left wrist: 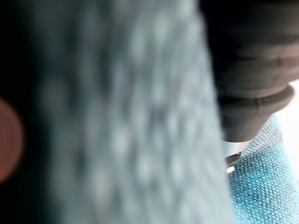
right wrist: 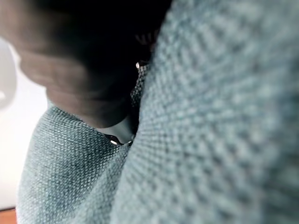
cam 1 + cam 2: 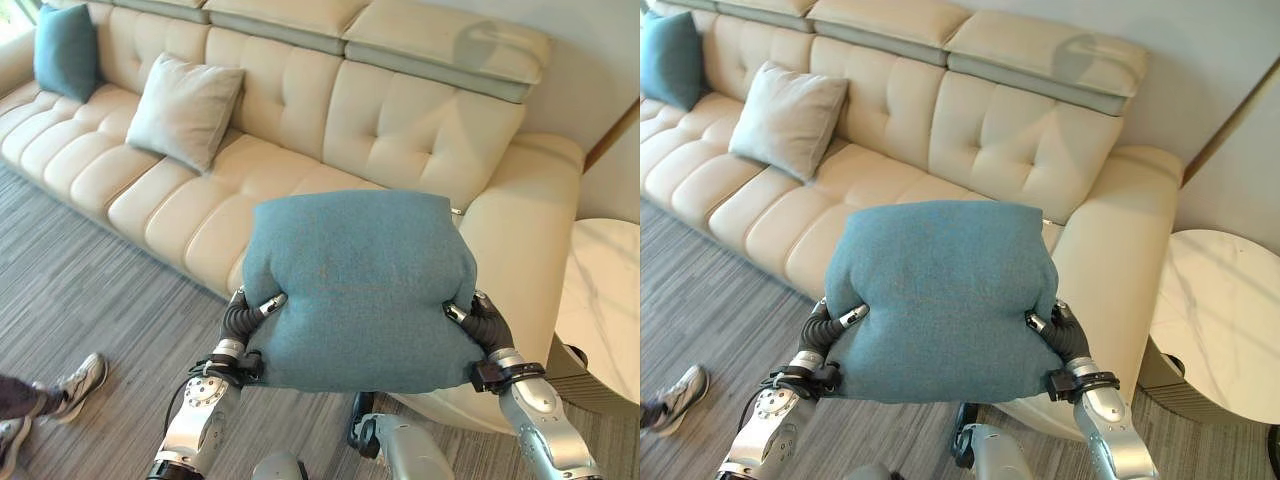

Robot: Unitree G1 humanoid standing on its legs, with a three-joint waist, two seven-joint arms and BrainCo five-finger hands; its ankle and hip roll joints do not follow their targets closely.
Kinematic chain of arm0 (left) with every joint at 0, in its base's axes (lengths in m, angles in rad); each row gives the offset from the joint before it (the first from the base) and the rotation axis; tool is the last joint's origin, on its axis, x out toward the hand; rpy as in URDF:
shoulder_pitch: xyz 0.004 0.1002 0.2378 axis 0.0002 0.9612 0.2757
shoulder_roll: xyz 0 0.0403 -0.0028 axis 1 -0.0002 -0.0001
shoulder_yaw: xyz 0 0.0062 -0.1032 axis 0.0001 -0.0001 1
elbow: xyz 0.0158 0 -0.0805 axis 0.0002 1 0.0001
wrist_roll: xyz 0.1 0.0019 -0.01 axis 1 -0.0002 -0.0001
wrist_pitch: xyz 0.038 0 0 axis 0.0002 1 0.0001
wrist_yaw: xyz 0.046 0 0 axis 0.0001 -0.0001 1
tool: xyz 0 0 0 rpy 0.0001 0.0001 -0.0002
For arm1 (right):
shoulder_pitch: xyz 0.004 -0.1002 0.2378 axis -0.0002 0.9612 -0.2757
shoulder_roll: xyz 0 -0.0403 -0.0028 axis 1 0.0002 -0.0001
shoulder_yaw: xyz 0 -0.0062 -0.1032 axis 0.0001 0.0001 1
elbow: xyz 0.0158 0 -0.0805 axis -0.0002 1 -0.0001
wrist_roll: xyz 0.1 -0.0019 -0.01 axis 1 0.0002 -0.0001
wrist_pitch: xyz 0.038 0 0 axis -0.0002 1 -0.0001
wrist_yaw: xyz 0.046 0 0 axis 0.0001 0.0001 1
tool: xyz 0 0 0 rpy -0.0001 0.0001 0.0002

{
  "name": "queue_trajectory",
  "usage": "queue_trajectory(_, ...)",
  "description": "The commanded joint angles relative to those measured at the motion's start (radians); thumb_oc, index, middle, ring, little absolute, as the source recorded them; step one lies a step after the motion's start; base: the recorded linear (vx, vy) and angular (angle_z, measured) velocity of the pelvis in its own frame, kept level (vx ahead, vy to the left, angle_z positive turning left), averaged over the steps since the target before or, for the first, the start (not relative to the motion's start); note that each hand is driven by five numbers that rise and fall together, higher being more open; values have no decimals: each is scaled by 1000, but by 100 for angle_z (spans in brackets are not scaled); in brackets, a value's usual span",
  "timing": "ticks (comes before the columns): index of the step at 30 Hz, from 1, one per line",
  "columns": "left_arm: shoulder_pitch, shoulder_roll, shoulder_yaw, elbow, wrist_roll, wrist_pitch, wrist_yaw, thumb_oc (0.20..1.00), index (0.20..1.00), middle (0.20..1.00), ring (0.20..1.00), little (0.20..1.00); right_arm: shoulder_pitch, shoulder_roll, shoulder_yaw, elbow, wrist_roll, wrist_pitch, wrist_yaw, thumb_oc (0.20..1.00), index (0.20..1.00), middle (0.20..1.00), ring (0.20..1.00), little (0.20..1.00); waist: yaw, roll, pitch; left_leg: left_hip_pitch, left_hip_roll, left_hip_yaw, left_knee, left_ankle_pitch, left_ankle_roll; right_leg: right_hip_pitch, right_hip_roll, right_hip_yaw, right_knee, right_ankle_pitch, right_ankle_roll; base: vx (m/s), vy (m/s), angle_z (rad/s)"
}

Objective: Pick up all the scattered cushions and arrange them neatly on the sofa.

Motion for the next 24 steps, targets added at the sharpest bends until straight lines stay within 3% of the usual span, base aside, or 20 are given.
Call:
queue_trajectory(1, -41, 11, -17, -114, 35, -84, -43, 200, 200, 200, 200, 200, -44, 5, -16, -105, 12, -107, 5, 200, 200, 200, 200, 200, -9, -33, -55, 74, -49, 50, -186, 37, 72, 18, -79, 112, -133, 51, 184, 256, 130, -90)
queue_trajectory(3, -42, 15, -12, -120, 42, -86, -47, 200, 200, 200, 200, 200, -46, 3, -25, -106, -7, -109, -4, 200, 200, 200, 200, 200, 5, -45, -48, 27, -48, 11, -316, 47, 69, 44, -81, 166, -138, 47, 195, 238, 154, -101)
queue_trajectory(4, -42, 13, -8, -118, 51, -91, -39, 200, 200, 200, 200, 200, -50, 4, -27, -97, -29, -107, -14, 200, 200, 200, 200, 200, 26, -45, -40, 7, -53, -69, -436, 115, 45, 76, -64, 224, -149, 40, 198, 238, 154, -73)
queue_trajectory(6, -43, 11, -7, -119, 50, -93, -36, 200, 200, 200, 200, 200, -54, 3, -27, -90, -38, -105, -20, 200, 200, 200, 200, 200, 34, -43, -36, -2, -52, -105, -469, 145, 35, 90, -58, 248, -148, 34, 196, 228, 183, -86)
queue_trajectory(7, -47, 4, -6, -121, 56, -100, -18, 200, 200, 200, 200, 200, -59, 0, -34, -75, -61, -104, -35, 200, 200, 200, 200, 200, 47, -34, -33, -25, -41, -187, -534, 209, 11, 113, -54, 302, -140, 18, 197, 231, 216, -114)
queue_trajectory(10, -56, -2, -5, -126, 49, -109, -4, 200, 200, 200, 200, 200, -67, -9, -38, -64, -94, -96, -47, 200, 200, 200, 200, 200, 52, -20, -37, -33, -32, -213, -568, 236, -2, 118, -58, 343, -125, 3, 201, 214, 272, -100)
queue_trajectory(13, -55, -9, -6, -121, 44, -109, -7, 200, 200, 200, 200, 200, -62, -6, -52, -44, -136, -92, -52, 200, 200, 200, 200, 200, 47, -2, -54, 14, -31, -166, -585, 219, 4, 134, -87, 384, -134, 5, 232, 231, 361, -77)
queue_trajectory(18, -61, 37, 19, -118, 51, -105, -7, 200, 200, 200, 200, 200, -104, 41, -31, -34, -143, -79, -37, 200, 200, 200, 200, 200, 53, -23, -58, 44, -70, -41, -556, 165, 64, 76, -143, 458, -109, 51, 287, 95, 339, -87)
queue_trajectory(21, -60, 61, 47, -105, 59, -107, 18, 200, 200, 200, 200, 200, -147, 80, 15, -17, -123, -80, -33, 200, 200, 200, 200, 200, 81, -25, -46, 56, -72, 35, -549, 142, 81, 32, -180, 318, -59, 54, 279, -9, 219, -120)
queue_trajectory(22, -68, 54, 39, -85, 51, -107, 23, 200, 200, 200, 200, 200, -155, 92, 22, -8, -107, -84, -34, 200, 200, 200, 200, 200, 73, -26, -35, 67, -100, 33, -553, 138, 91, 16, -141, 316, -45, 47, 267, 50, 230, -75)
queue_trajectory(24, -88, 53, 44, -68, 44, -113, 38, 200, 200, 200, 200, 200, -198, 92, 44, 2, -109, -88, -51, 200, 200, 200, 200, 200, 82, -23, -24, 61, -125, 31, -565, 142, 100, -19, -120, 292, -57, 55, 256, 22, 137, -5)
